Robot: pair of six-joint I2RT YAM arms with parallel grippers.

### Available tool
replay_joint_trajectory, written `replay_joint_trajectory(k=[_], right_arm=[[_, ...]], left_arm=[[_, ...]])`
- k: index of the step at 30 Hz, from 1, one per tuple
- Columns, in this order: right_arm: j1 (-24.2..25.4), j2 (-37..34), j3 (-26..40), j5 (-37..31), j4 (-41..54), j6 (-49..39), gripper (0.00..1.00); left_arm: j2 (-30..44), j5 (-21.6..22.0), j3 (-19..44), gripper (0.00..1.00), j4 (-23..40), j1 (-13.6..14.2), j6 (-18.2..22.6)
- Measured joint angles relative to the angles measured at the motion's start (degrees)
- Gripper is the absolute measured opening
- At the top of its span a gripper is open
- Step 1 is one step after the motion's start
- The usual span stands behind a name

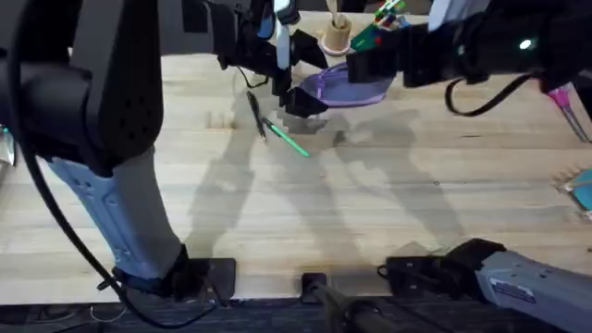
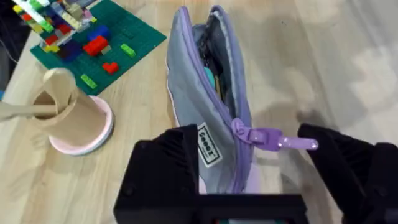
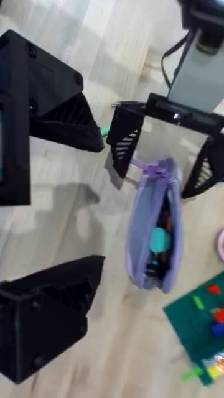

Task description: Unzip the bag, pick up the pens from the table one at a time and place them inside, then zip the bag closed.

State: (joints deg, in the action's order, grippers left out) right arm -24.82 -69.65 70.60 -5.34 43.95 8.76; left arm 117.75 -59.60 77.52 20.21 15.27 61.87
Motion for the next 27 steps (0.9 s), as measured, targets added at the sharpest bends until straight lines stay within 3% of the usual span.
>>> replay_joint_trajectory(k=[5,11,14,20,27], right_arm=[[0.4,-0.3,6.8,0.0,4.3,-5.6,0.996],[3.5,-5.7,17.0,0.0,9.7,-14.2,0.995],[4.6,-11.7,22.4,0.0,12.4,-18.4,0.995],[5.2,-22.9,31.9,0.0,18.8,-27.2,0.994],[5.2,-25.4,33.9,-0.7,14.1,-42.9,0.995]], left_arm=[[-0.1,-2.0,0.0,0.993,0.1,-2.3,-8.7],[-5.2,-2.1,0.0,0.994,0.4,-7.6,-17.7],[-9.7,-2.1,0.0,0.994,1.0,-8.8,-19.3],[-16.8,0.5,0.4,0.993,6.8,-8.2,-20.4],[-18.9,6.5,0.4,0.993,13.8,-8.1,-20.8]])
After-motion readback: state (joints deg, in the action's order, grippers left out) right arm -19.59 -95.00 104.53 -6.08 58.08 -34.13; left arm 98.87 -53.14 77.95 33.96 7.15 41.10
